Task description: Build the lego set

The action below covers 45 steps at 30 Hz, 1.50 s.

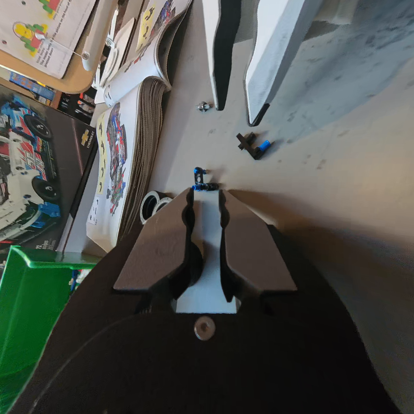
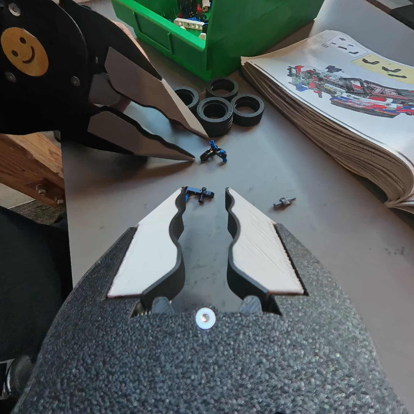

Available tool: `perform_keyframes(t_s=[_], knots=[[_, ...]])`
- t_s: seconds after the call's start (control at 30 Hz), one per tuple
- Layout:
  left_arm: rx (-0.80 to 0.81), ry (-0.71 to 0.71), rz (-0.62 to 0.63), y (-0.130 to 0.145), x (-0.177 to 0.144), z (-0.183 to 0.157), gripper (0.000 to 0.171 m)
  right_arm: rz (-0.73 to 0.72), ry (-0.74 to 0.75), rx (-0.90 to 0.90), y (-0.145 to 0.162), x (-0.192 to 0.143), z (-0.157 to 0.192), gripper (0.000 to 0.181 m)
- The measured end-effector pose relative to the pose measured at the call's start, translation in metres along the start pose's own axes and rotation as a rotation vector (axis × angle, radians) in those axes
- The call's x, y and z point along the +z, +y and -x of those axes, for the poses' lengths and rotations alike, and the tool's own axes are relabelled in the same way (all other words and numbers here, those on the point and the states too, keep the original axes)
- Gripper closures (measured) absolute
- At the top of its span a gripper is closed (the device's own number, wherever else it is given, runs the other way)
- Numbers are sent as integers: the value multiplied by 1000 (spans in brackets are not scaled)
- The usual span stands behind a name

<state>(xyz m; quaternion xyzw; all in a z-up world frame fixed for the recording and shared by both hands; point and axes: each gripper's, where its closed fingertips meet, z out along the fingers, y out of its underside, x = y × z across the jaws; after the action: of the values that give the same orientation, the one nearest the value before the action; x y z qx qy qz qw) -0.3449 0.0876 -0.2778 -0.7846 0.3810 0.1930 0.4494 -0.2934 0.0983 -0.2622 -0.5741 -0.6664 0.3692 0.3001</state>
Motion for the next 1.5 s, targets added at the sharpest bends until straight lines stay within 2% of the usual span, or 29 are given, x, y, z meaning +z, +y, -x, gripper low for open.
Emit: perform_keyframes(t_s=[0.2,0.37,0.57,0.87,1.07,1.5], knots=[[-54,4,10,2,-4,-1,151,14,7,29,2,2,-4,147],[-67,-9,25,4,-3,1,151,-26,168,120,-1,-6,-33,147],[-158,15,37,3,2,7,148,53,255,226,11,-2,-61,146],[-152,7,54,3,7,8,146,170,310,202,19,16,-75,149],[-116,-29,57,2,8,8,150,162,289,210,18,17,-78,174],[-82,-116,42,0,6,16,151,63,283,58,-2,16,-68,174]])
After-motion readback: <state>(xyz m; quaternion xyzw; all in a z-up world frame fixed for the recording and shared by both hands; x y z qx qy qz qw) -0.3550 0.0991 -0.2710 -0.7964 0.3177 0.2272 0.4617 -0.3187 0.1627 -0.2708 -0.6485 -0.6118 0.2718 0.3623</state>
